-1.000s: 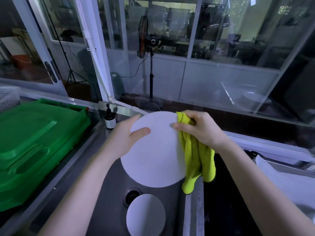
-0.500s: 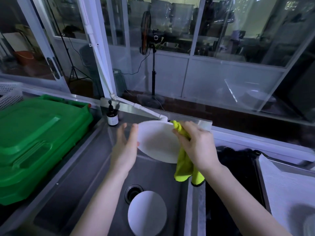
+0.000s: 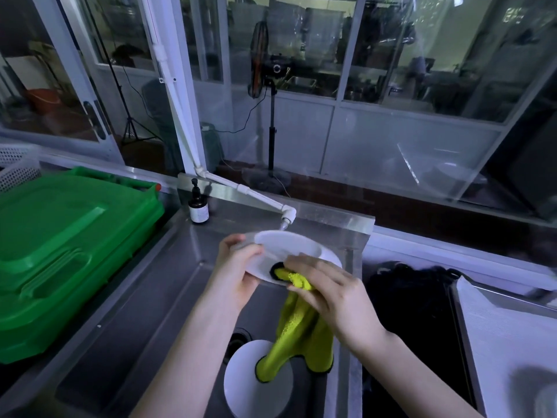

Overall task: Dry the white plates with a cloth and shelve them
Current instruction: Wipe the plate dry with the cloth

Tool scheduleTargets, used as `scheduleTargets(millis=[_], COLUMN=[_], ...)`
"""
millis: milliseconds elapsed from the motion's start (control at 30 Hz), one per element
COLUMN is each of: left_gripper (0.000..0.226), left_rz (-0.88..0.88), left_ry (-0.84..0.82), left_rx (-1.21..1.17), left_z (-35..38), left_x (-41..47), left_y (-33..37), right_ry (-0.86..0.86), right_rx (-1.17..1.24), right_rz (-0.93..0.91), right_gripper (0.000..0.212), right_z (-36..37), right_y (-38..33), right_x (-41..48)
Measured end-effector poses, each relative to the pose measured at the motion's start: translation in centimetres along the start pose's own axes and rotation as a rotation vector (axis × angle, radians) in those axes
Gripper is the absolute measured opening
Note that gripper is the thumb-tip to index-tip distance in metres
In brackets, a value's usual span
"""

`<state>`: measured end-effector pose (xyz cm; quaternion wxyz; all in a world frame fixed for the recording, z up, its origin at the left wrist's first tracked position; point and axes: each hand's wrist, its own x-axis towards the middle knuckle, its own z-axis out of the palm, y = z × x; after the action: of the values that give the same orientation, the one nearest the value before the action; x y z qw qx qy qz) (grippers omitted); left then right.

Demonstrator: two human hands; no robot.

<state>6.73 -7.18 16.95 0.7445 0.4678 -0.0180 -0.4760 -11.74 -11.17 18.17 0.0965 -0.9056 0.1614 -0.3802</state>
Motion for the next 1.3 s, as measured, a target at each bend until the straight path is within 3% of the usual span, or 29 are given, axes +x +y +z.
scheduleTargets(millis=[100,267,433,500,600,700,833,933,1067,1200,1300], left_gripper=[0.038,0.043,0.039,0.027,0.017,0.016,0.019,0.017,0.017,0.022,0.014], left_rz=[0.081,0.19,0.177,0.191,0.234,0.222,0.242,0.273,0.327,0.33,0.306], left_ry=[-0.117,-0.189,-0.275,-0.321,-0.282,-0.237,-0.193,-0.138,-0.056,-0.12,-0.221], left_rx=[-0.031,0.16,0.17,0.198,0.328,0.336,0.303,0.303,0.206,0.241,0.24], left_z=[-0.5,-0.8,-0.5,-0.4,-1.0,-1.9,-1.9,-1.5,-1.6,-1.3,-0.7], left_x=[0.2,-0.1,-1.6,-2.2,-2.3,-2.2,-1.9,-1.6,-1.5,-1.8,-2.3], left_y=[-0.2,-0.1,-0.9,-0.9,-1.1,-1.7,-2.0,-2.0,-0.8,0.2,-1.0], right_ry=[0.031,0.187,0.352,0.281,-0.077,-0.161,-0.224,-0.339,-0.311,-0.358,-0.347], right_rx=[0.131,0.342,0.243,0.126,-0.166,-0.404,-0.255,-0.224,-0.21,-0.103,-0.117], right_rz=[0.108,0.25,0.46,0.562,0.659,0.513,0.205,0.232,0.233,0.114,0.122], right_gripper=[0.031,0.029,0.022,0.032,0.061,0.065,0.045,0.051,0.05,0.05,0.053], right_z=[-1.1,-2.8,-1.7,-0.4,0.8,0.2,0.2,1.1,0.2,0.6,1.3], right_y=[-0.3,-0.8,1.4,3.1,4.8,4.2,1.2,0.0,-0.1,-1.8,-2.2], right_x=[1.5,7.2,12.3,12.3,10.4,8.2,5.2,3.2,0.8,-0.7,1.6])
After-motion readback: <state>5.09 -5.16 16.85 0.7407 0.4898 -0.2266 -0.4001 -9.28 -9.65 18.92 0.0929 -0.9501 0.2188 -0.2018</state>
